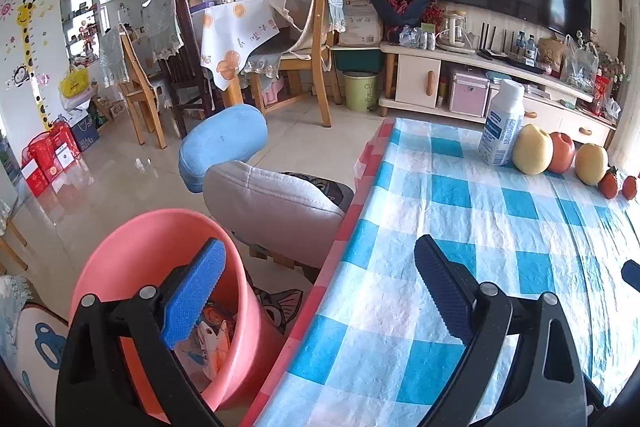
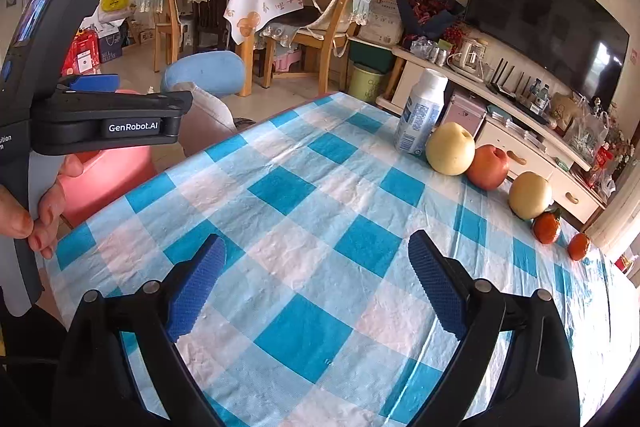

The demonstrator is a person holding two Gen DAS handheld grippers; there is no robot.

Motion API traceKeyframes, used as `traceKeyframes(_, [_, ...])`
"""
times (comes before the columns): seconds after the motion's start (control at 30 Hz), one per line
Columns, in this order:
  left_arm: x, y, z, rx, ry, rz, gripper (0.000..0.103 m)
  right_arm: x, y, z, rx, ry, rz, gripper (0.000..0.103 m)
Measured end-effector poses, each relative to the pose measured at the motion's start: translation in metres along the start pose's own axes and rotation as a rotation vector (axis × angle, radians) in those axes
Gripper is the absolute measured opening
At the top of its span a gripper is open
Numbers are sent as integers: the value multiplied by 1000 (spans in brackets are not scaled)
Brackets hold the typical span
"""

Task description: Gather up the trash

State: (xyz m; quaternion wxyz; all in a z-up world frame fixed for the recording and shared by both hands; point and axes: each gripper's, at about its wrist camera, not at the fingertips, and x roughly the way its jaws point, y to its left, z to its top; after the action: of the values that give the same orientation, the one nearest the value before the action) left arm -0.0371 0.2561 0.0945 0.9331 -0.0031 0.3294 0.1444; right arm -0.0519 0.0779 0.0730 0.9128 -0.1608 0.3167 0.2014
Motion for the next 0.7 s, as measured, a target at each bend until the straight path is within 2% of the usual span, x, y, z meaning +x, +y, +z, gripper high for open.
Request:
traceKeyframes(0.17, [-2, -17, -3, 32, 1, -13, 95, -8, -14, -6, 21, -10, -8, 93])
traceKeyframes(0.3, [-8, -31, -4, 50, -11, -54, 95, -14, -25, -11, 43, -20, -17, 93])
traceKeyframes(0.5, [-19, -48, -4, 27, -25, -144, 95, -23, -48, -22, 92, -35, -44, 93])
traceKeyframes(0.7, [-35, -65, -8, 26, -66, -170, 95, -37, -74, -30, 139, -65, -75, 93])
